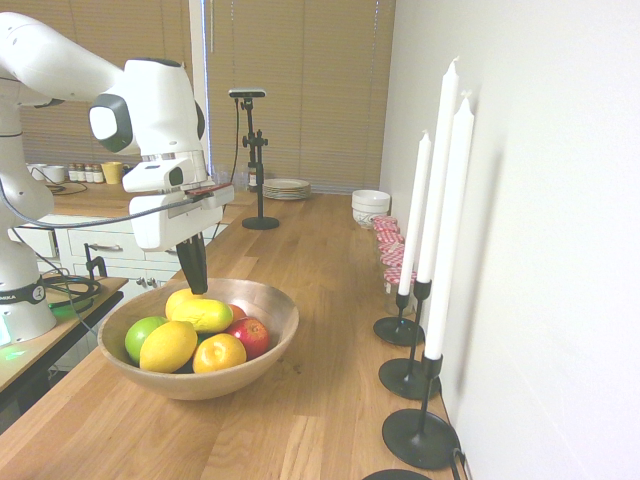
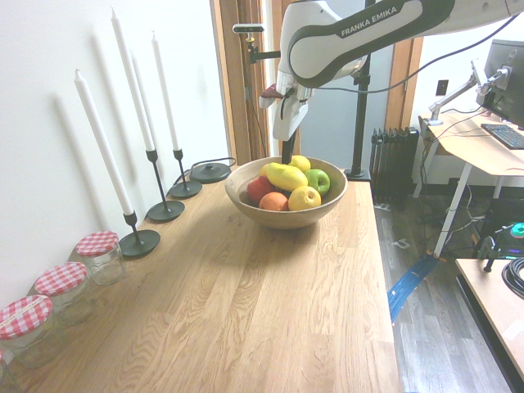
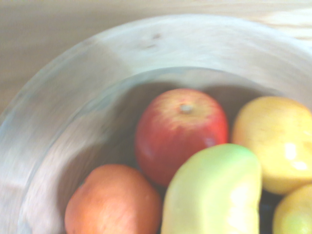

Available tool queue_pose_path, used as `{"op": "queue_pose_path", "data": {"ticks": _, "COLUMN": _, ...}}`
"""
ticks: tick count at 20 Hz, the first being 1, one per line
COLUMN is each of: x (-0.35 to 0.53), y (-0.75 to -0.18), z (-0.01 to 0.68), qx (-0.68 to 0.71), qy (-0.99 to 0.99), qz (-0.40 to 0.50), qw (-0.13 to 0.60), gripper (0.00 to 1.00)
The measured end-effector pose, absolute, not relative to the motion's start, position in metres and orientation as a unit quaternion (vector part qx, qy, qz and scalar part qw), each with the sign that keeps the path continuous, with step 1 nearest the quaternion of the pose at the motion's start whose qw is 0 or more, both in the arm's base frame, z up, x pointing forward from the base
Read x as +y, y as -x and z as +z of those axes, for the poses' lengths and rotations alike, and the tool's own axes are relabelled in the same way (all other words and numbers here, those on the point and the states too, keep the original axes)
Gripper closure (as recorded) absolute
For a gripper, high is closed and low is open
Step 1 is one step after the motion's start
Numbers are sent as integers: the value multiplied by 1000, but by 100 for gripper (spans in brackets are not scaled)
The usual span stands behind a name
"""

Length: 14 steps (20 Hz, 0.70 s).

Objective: Take mango out of the basket

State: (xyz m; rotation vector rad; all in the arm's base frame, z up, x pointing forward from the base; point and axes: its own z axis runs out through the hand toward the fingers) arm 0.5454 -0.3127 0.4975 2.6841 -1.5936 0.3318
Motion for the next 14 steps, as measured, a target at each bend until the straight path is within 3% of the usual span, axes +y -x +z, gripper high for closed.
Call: {"op": "queue_pose_path", "data": {"ticks": 14, "x": -323, "y": -529, "z": 477, "qx": -586, "qy": -803, "qz": 106, "qw": -8, "gripper": 0}}
